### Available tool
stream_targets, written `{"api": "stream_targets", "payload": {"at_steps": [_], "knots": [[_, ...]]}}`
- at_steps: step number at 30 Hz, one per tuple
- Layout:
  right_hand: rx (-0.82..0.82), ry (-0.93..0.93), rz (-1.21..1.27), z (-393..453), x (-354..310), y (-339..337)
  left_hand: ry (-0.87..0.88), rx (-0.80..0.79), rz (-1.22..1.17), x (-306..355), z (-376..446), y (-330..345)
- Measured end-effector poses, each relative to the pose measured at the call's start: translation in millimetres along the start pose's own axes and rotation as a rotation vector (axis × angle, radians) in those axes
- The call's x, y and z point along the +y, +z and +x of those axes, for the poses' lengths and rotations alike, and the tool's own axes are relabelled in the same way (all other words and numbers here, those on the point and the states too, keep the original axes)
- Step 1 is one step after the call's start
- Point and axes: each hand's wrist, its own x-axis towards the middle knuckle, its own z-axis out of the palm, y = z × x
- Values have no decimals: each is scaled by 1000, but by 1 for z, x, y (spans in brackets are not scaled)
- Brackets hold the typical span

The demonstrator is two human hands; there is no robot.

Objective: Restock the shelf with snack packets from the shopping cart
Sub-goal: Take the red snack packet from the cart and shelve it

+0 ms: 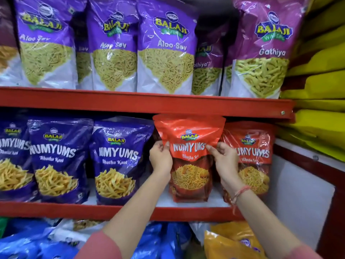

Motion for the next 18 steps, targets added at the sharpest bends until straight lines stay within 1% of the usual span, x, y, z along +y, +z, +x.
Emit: {"api": "stream_targets", "payload": {"at_steps": [4, 8, 10, 14, 18], "knots": [[41, 88, 72, 21, 36, 17, -14, 57, -53, -24, 23, 12], [72, 148, 163, 44, 59, 39, -20, 112, -38, -30, 48, 20], [87, 177, 186, 54, 63, 46, -31, 101, -30, -32, 59, 20], [79, 170, 143, 57, 70, 52, -24, 55, -29, -37, 68, 16], [2, 133, 103, 55, 78, 47, -1, -14, 8, -47, 64, 6]]}}
